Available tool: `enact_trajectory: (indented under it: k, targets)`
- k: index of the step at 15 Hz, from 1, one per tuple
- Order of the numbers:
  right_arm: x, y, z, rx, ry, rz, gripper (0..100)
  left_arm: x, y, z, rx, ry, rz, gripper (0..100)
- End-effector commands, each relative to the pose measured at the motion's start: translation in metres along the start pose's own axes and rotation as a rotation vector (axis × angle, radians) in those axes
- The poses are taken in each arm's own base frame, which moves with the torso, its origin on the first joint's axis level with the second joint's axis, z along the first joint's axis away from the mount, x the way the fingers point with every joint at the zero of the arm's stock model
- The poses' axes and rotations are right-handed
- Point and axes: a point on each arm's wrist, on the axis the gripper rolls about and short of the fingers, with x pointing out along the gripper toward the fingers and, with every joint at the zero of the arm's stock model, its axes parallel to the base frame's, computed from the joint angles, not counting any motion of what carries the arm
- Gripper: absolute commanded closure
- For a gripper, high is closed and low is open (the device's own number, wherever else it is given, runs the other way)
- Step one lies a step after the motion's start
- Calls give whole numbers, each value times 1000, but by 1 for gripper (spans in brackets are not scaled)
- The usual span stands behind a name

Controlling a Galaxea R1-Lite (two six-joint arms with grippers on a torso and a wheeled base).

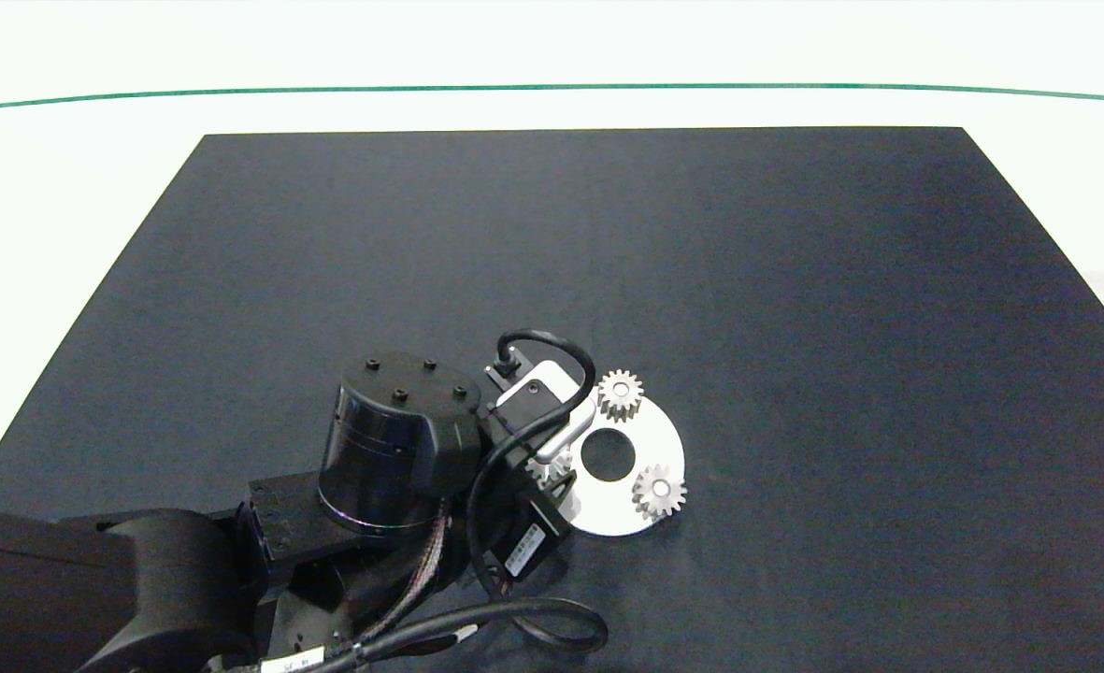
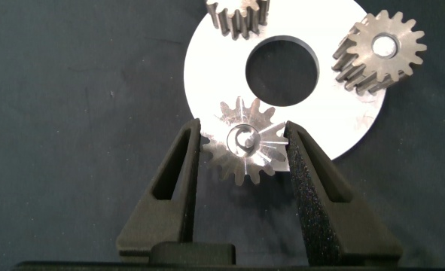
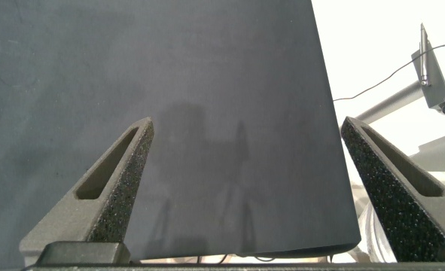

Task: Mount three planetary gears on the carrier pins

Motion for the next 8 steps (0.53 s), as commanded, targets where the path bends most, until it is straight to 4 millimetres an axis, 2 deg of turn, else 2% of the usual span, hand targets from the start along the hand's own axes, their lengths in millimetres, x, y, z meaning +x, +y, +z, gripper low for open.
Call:
enact_trajectory:
  k: [1,8]
  targets:
    - [0,0,0,-2,2,-1,0,2,-1,2,0,-6,0,87]
    - [0,0,0,-4,2,-1,0,6,-4,-1,-1,-8,0,87]
